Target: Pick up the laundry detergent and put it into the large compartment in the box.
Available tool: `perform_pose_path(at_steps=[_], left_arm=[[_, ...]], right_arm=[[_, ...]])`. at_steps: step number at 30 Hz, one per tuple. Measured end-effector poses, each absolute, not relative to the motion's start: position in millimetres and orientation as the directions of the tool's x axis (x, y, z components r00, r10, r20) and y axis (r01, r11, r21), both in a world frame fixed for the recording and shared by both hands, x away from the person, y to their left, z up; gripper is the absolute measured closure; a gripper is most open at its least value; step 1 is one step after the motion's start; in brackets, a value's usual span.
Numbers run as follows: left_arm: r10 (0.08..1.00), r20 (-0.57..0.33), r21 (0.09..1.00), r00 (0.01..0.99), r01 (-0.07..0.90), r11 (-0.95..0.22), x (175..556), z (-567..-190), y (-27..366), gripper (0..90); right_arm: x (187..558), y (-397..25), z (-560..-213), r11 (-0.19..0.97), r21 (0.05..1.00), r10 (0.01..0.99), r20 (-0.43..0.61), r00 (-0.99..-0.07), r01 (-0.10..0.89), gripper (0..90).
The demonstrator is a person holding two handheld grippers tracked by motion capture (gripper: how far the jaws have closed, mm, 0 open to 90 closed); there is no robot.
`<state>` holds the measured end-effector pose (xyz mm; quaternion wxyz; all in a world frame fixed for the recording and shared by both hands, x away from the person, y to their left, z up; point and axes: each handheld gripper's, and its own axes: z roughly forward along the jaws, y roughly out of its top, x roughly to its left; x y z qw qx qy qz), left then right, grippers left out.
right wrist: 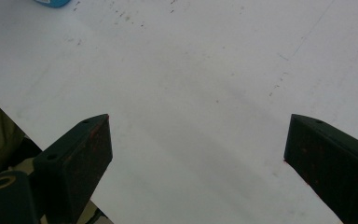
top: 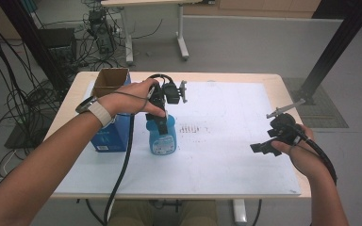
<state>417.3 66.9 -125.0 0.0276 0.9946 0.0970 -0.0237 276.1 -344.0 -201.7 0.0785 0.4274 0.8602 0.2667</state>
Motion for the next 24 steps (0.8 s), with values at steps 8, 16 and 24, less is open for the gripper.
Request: perform_pose_path(at_steps=[8,16,24], left_arm=[[0.176,-0.043,0.047,0.983,0.178,-0.983,417,-139,65,6.4],[0.171,-0.031,0.052,0.985,0.172,-0.984,417,-148,65,7.1],[0.162,-0.018,0.050,0.987,0.163,-0.985,415,-156,65,9.5]], right_arm=[[276,-344,-204,0.488,0.524,0.779,0.098,-0.619,0.698,7.4],[275,-346,-205,0.487,0.526,0.780,0.097,-0.618,0.697,7.4],[275,-347,-206,0.484,0.528,0.782,0.098,-0.616,0.698,7.4]])
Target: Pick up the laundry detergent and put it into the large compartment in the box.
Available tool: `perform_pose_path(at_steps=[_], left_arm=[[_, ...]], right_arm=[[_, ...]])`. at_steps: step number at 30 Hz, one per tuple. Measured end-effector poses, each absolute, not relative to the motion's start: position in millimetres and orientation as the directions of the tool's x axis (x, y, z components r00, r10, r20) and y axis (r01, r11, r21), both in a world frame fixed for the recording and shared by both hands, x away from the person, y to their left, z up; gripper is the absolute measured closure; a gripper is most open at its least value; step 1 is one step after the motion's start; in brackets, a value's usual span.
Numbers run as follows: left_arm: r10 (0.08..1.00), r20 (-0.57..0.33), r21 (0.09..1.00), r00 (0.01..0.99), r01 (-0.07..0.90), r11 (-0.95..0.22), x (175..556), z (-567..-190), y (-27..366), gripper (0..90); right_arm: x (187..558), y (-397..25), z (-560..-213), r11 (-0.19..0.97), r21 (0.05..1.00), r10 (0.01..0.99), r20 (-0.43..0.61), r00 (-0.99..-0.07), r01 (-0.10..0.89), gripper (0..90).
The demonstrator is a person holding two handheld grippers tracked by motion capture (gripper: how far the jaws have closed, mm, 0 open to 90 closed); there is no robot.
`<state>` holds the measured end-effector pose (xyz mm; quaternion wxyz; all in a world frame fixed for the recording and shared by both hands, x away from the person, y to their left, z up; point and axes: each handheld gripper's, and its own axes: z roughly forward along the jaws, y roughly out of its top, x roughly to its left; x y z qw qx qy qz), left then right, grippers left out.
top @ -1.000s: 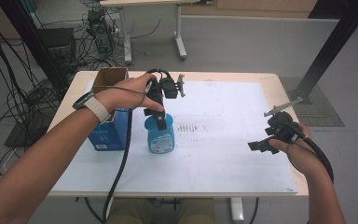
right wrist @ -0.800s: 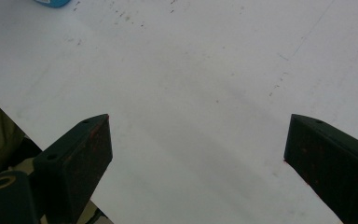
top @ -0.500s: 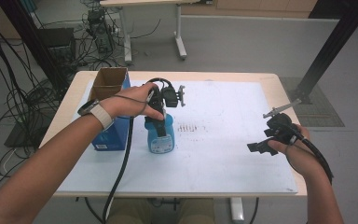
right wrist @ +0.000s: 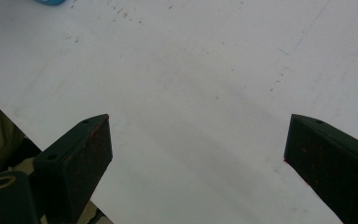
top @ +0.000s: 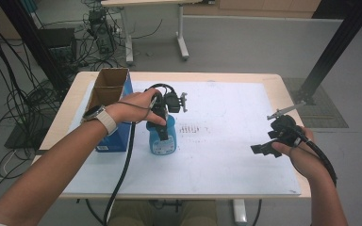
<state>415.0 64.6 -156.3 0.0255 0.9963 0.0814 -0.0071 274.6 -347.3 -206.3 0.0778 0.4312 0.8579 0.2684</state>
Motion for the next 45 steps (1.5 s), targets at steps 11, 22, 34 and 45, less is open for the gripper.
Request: perform_pose_path(at_steps=[11,22,34,45], left_arm=[[0.148,0.005,0.057,0.989,0.148,-0.987,411.2,-158.6,64.2,13.9],[0.143,0.013,0.060,0.990,0.142,-0.988,410.2,-159.8,65.5,24.3],[0.149,0.023,0.061,0.989,0.148,-0.987,408.8,-159.7,65.8,28.0],[0.161,0.010,0.069,0.987,0.160,-0.985,411.4,-159.5,67.6,39.2]], right_arm=[[274.5,-346.7,-205.8,0.484,0.530,0.781,0.098,-0.617,0.696,7.4],[275.3,-345.0,-205.2,0.487,0.531,0.778,0.098,-0.621,0.694,7.4],[275.1,-345.1,-205.7,0.486,0.533,0.777,0.099,-0.621,0.693,7.4],[273.3,-346.4,-205.6,0.486,0.536,0.777,0.095,-0.622,0.690,7.4]])
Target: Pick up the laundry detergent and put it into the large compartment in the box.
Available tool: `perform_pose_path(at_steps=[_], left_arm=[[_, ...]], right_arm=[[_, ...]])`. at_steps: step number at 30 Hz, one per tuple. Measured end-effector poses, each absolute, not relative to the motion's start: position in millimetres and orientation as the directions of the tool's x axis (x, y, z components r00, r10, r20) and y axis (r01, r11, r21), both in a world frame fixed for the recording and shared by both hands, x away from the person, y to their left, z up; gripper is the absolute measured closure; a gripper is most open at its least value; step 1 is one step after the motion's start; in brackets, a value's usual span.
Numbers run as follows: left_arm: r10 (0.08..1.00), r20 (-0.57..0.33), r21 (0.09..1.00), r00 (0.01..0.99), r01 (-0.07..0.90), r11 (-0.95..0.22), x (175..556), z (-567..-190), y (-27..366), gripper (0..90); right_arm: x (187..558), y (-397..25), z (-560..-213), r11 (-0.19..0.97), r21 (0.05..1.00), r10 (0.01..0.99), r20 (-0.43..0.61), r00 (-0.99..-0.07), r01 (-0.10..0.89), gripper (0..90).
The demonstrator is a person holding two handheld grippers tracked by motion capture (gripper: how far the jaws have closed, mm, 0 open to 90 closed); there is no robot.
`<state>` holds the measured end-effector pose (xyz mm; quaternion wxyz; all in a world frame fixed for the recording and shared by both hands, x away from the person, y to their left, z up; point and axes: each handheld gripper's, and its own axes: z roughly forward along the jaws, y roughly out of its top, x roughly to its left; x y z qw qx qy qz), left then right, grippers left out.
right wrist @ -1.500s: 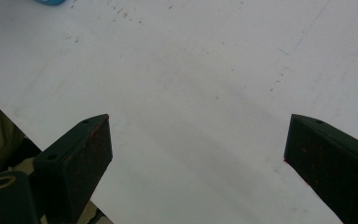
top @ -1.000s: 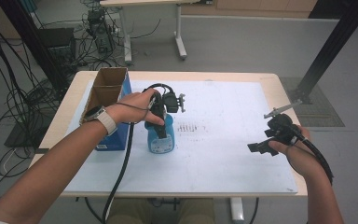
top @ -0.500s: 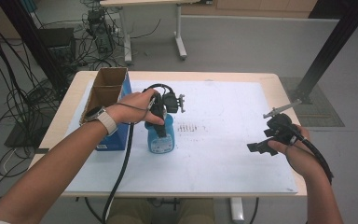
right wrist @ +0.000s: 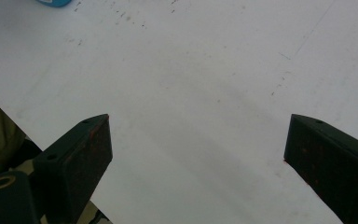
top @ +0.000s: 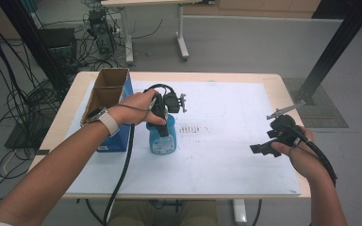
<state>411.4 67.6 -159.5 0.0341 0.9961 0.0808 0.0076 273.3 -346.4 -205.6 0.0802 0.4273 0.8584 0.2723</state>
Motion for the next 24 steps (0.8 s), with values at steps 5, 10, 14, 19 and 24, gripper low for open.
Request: perform_pose_path(at_steps=[5,10,14,19,24], left_arm=[[0.163,0.006,0.067,0.987,0.163,-0.984,412.4,-159.4,67.4,39.3],[0.166,0.004,0.066,0.986,0.166,-0.984,412.6,-159.4,67.3,39.3],[0.165,0.007,0.067,0.986,0.165,-0.984,412.2,-159.5,67.3,39.3],[0.169,0.007,0.066,0.986,0.168,-0.984,411.9,-159.4,67.3,39.3],[0.169,0.005,0.064,0.986,0.169,-0.984,412.4,-159.4,66.8,39.3]], right_arm=[[273.4,-346.4,-206.3,0.487,0.536,0.777,0.095,-0.623,0.689,7.4],[274.0,-345.7,-206.0,0.487,0.536,0.776,0.097,-0.624,0.689,7.4],[274.2,-345.0,-205.6,0.490,0.537,0.775,0.094,-0.625,0.687,7.4],[274.0,-344.4,-204.7,0.491,0.536,0.774,0.093,-0.626,0.687,7.4],[273.1,-344.5,-203.6,0.492,0.534,0.776,0.091,-0.625,0.688,7.4]])
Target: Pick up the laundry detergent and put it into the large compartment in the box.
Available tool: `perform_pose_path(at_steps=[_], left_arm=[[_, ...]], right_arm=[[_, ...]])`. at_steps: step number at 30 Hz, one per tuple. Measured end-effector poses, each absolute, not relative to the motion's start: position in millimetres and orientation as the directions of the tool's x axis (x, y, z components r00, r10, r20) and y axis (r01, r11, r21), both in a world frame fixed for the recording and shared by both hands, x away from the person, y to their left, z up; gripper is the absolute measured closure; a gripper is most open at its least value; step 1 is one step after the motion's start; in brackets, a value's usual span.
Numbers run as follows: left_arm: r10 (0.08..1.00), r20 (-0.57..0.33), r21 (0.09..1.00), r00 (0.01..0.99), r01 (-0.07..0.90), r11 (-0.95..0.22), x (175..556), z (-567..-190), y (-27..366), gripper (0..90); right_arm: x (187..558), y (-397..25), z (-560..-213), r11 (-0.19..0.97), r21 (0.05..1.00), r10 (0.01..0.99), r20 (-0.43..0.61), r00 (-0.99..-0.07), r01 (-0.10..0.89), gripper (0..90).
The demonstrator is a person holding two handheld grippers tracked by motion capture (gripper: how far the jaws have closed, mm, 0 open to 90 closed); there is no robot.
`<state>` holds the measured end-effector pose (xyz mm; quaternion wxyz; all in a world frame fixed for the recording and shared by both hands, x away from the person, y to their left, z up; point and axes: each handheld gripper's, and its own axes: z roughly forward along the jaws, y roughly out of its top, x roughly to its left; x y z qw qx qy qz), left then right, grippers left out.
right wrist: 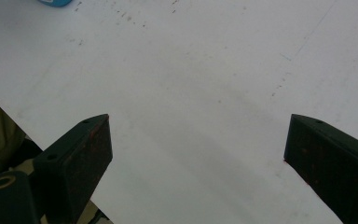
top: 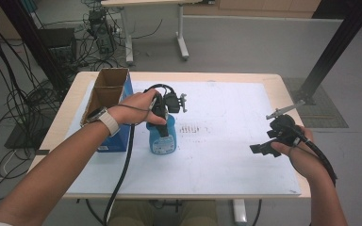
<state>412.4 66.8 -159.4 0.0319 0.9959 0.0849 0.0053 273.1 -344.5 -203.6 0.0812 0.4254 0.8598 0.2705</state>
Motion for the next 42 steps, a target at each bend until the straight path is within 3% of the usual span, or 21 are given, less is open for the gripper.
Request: perform_pose_path(at_steps=[42], left_arm=[[0.176,0.007,0.064,0.984,0.175,-0.982,411.9,-159.4,67.0,39.1]], right_arm=[[269.3,-347.0,-200.6,0.484,0.539,0.781,0.089,-0.618,0.690,7.5]])
